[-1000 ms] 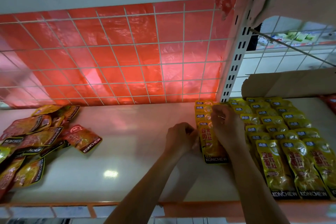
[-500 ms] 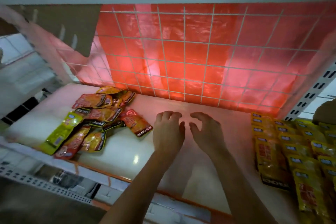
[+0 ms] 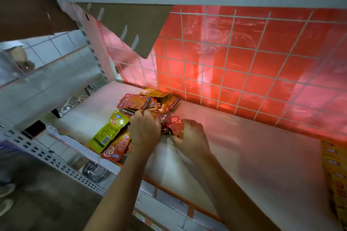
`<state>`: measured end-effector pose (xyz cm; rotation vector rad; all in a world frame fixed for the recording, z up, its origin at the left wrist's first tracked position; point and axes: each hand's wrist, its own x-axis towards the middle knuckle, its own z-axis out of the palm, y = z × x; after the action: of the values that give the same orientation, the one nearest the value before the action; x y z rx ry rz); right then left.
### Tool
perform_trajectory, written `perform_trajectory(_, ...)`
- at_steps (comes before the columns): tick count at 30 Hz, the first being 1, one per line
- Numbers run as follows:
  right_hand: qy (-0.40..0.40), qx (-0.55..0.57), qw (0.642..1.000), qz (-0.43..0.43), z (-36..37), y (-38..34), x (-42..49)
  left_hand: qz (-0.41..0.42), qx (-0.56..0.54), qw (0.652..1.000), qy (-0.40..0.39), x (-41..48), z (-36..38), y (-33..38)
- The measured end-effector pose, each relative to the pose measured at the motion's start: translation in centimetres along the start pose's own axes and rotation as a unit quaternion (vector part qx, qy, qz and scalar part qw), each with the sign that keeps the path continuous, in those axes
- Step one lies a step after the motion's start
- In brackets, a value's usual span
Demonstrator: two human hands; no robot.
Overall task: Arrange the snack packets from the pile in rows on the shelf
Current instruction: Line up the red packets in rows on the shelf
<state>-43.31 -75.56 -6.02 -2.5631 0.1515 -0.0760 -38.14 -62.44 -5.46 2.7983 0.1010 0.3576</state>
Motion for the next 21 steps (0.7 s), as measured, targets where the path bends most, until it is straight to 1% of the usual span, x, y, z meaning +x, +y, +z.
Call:
perform_trajectory(2,0.008,-0.052,0.999,0.010,0.5,-0.1,-0.1,-0.022,0.002,1.000,-0.019,0.2,0.3,-0.4)
perform_trajectory(4,0.032,-0.080,0.996,0.015,0.8,0.0,-0.3,-0.014,0.006,1.000,-0.018,0.1,0.6,-0.5)
perform_trajectory(6,0.049,-0.084,0.995,0.020,0.9,0.1,-0.3,-0.004,-0.008,1.000,-0.006,0.1,0.6,-0.4)
perform_trajectory(9,0.037,-0.068,0.996,0.051,0.0,-0.1,-0.1,0.016,-0.033,0.999,0.012,-0.2,0.8,-0.3)
perform_trajectory(11,0.030,-0.010,0.995,0.098,-0.8,0.1,-0.3,0.017,-0.084,0.996,0.022,-0.9,1.1,0.1)
perform_trajectory(14,0.066,0.114,0.981,0.141,-1.3,1.3,-1.2,0.028,-0.177,0.983,0.026,-2.3,1.5,0.9)
perform_trajectory(18,0.090,0.299,0.929,0.198,-1.7,2.6,-3.2,0.073,-0.277,0.958,-0.036,-4.2,0.9,3.3)
perform_trajectory(21,0.129,0.359,0.897,0.221,-3.1,4.2,-5.2,0.081,-0.326,0.939,-0.071,-6.2,0.5,5.8)
